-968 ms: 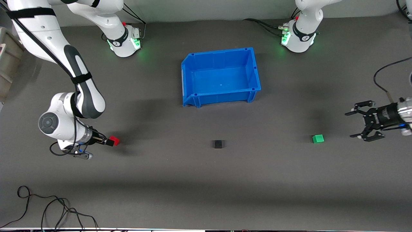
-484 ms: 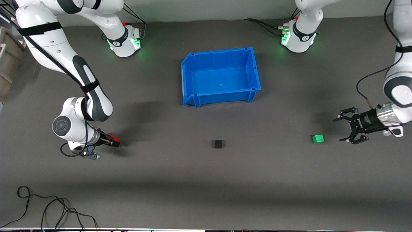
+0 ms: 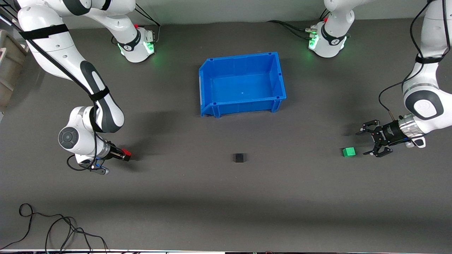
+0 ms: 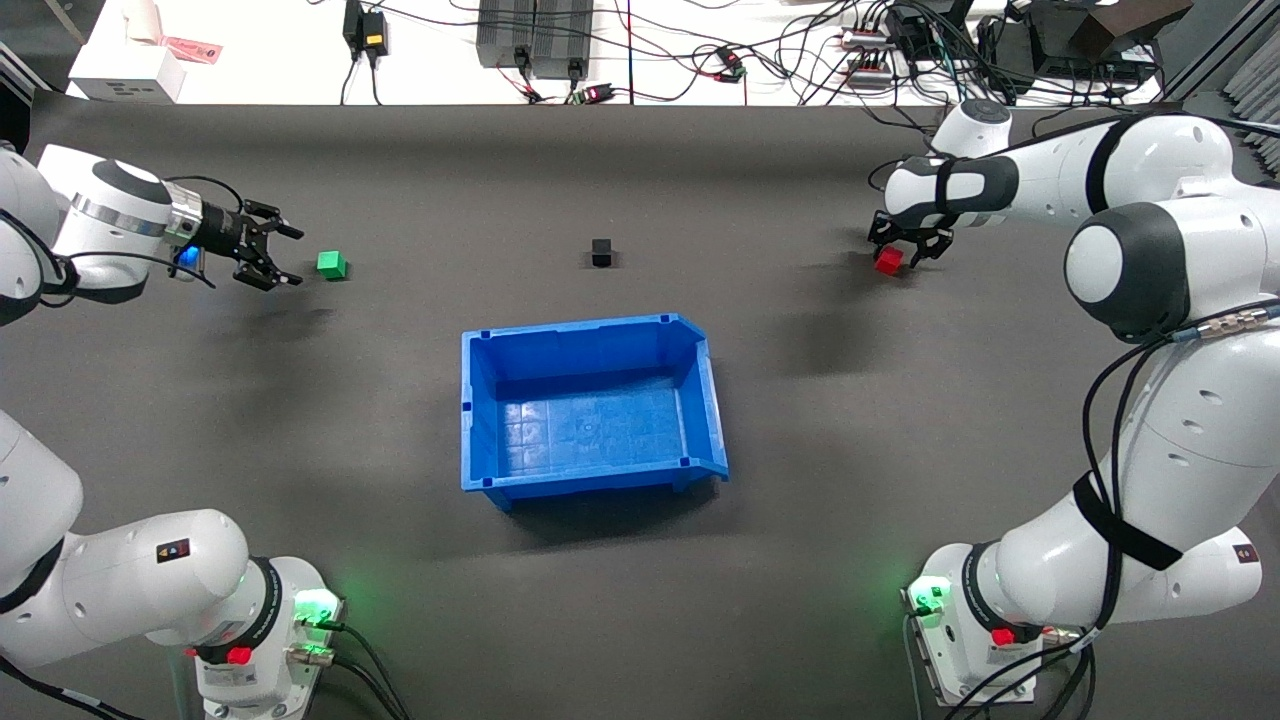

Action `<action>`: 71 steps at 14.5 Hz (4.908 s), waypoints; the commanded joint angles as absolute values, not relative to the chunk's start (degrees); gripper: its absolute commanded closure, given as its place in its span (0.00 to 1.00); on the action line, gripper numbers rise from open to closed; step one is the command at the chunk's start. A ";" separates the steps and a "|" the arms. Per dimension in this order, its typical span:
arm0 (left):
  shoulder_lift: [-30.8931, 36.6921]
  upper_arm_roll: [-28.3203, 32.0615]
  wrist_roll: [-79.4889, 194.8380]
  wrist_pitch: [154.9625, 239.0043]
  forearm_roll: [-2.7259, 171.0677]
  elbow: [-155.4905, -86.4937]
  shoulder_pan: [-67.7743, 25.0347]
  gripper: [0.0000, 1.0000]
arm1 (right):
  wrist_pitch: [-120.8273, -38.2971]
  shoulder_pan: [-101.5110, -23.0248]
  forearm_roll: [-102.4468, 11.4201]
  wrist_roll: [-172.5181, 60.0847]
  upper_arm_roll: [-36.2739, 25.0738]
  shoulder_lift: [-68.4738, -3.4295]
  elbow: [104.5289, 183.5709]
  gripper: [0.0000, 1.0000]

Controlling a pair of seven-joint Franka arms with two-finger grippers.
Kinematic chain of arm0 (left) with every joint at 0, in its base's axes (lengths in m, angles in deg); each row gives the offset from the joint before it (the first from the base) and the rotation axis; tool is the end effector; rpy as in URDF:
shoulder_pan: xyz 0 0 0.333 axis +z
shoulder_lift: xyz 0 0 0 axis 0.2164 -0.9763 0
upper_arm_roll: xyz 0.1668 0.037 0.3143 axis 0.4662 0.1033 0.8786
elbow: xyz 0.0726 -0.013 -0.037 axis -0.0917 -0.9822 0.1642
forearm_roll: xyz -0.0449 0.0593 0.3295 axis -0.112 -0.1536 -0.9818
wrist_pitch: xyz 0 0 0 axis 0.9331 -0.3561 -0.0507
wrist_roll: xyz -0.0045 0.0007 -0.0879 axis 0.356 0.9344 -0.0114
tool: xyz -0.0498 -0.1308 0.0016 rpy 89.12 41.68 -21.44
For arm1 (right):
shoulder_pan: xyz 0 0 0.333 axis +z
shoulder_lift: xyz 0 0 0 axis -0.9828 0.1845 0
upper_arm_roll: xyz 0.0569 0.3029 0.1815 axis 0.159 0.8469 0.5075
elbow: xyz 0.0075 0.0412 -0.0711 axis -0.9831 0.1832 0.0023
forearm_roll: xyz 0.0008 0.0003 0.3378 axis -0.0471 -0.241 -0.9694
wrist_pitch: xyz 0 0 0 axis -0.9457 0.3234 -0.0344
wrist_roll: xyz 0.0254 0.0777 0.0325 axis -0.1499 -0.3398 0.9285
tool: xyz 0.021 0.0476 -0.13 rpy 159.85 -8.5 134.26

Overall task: Attach green and red cubes to black cube
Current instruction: 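Close the right gripper on the red cube while the left gripper grasps green, then carry the red cube and green cube toward the black cube, then press the red and green cubes against the black cube's sides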

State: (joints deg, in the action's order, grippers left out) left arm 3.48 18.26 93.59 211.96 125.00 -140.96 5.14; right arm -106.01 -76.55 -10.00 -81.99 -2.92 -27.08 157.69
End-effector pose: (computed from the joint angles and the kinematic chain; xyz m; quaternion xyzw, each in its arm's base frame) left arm 0.5403 0.1174 0.2573 0.6327 0.7120 -0.1650 0.2560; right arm 0.5981 0.0027 0.2263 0.9822 -0.1859 -0.0245 0.0102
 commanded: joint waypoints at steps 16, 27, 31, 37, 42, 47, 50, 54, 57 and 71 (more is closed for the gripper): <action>-1.89 18.26 84.53 219.30 134.59 -140.99 1.74 0.22 | -107.38 -75.50 -11.13 -85.32 -3.14 -27.25 157.71 1.00; -1.19 18.44 89.54 214.12 132.84 -135.37 1.57 0.77 | -96.16 -68.73 -11.57 -130.55 -2.79 -25.85 142.53 1.00; -1.80 18.44 97.52 213.07 126.26 -131.95 -3.25 0.78 | -90.94 -65.31 -18.58 -141.56 -2.70 -22.33 133.46 1.00; -2.68 18.26 101.22 206.66 124.22 -128.78 -8.97 0.85 | -90.85 -60.48 -21.49 -154.83 -2.26 -19.17 127.22 1.00; -7.85 18.35 112.28 208.22 124.93 -121.32 -19.42 0.92 | -90.86 -55.56 -22.12 -164.43 -2.26 -14.34 120.10 1.00; -11.47 18.35 119.25 213.50 124.22 -117.35 -26.02 0.95 | -91.03 -49.32 -21.59 -167.05 -2.26 -9.33 116.67 1.00; -13.48 18.35 119.34 213.85 124.40 -115.24 -29.80 0.95 | -91.29 -47.29 -21.50 -171.10 -2.35 -4.50 111.14 1.00; -15.60 18.35 119.51 219.03 124.92 -114.53 -33.67 0.95 | -91.65 -44.21 -21.41 -174.89 -2.52 -0.36 107.26 1.00; -16.56 18.26 119.86 221.41 125.45 -114.10 -35.61 0.95 | -92.52 -42.98 -21.41 -175.68 -2.44 0.44 107.25 1.00; -19.12 18.26 121.10 224.58 126.86 -111.02 -40.09 0.95 | -98.32 -41.05 -21.41 -177.62 -2.44 3.51 106.99 1.00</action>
State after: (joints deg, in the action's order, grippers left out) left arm -18.28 17.32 119.86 224.13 126.17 -112.46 -38.85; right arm -97.21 -41.87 -21.01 -175.93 -1.70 1.45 109.53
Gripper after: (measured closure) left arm 0.604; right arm 0.604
